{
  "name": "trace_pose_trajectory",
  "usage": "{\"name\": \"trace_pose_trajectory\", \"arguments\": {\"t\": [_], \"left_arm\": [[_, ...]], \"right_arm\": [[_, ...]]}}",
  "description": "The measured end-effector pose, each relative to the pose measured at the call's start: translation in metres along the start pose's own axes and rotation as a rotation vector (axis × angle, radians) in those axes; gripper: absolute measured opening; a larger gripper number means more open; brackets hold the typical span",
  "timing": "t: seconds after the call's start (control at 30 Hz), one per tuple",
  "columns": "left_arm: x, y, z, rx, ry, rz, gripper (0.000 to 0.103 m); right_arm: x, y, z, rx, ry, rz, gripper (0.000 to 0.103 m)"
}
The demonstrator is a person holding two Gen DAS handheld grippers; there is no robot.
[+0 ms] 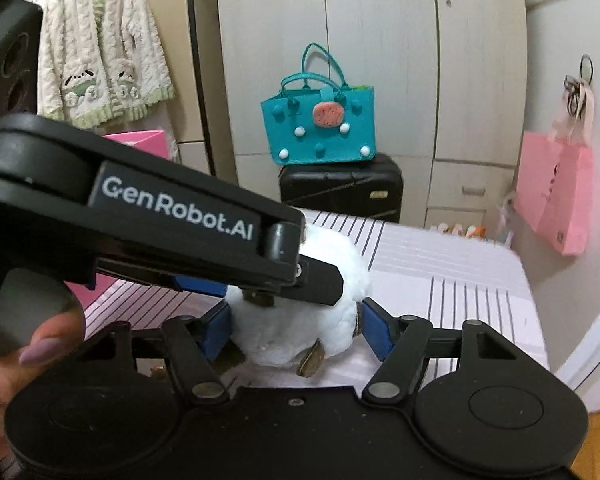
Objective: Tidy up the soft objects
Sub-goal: 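Close the left tool on the cat plush while the right tool clamps its other side, then lift the cat plush with both tools and carry it over the pink box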
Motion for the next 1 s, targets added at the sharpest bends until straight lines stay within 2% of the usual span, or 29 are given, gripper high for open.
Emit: {"name": "trace_pose_trajectory", "arguments": {"t": [0.17,0.4,0.57,0.7,1.0], "left_arm": [[0.016,-0.019,0.005,0.01,0.047,-0.005,0.055],[0.037,-0.043,-0.003,0.017,0.048,-0.018,0.055],[0.048,-0.057,0.003,0.011,0.136,-0.008,0.055],[0.051,-0.068,0.003,0.028,0.151,-0.014,0.055],[0.052,-0.098,0.002,0.109,0.155,-0.089,0.055]], "right_arm": [[0.013,-0.018,-0.011,0.008,0.023,0.003,0.072],[0.03,-0.037,-0.031,-0.016,0.091,0.021,0.072],[0.038,-0.05,-0.042,-0.032,0.119,0.035,0.072],[0.042,-0.06,-0.047,-0.058,0.139,0.044,0.072],[0.031,-0.08,-0.064,-0.104,0.059,-0.008,0.072]]}}
Point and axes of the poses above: each gripper's, at about its wrist camera, not at the fingertips, and y roughly the way its jaws point, z to its right, x to its underside, the point moved 10 cm from there along y, roughly the way its jaws point, and after that the axes turned 4 degrees about -x, right-handed, at the moved point
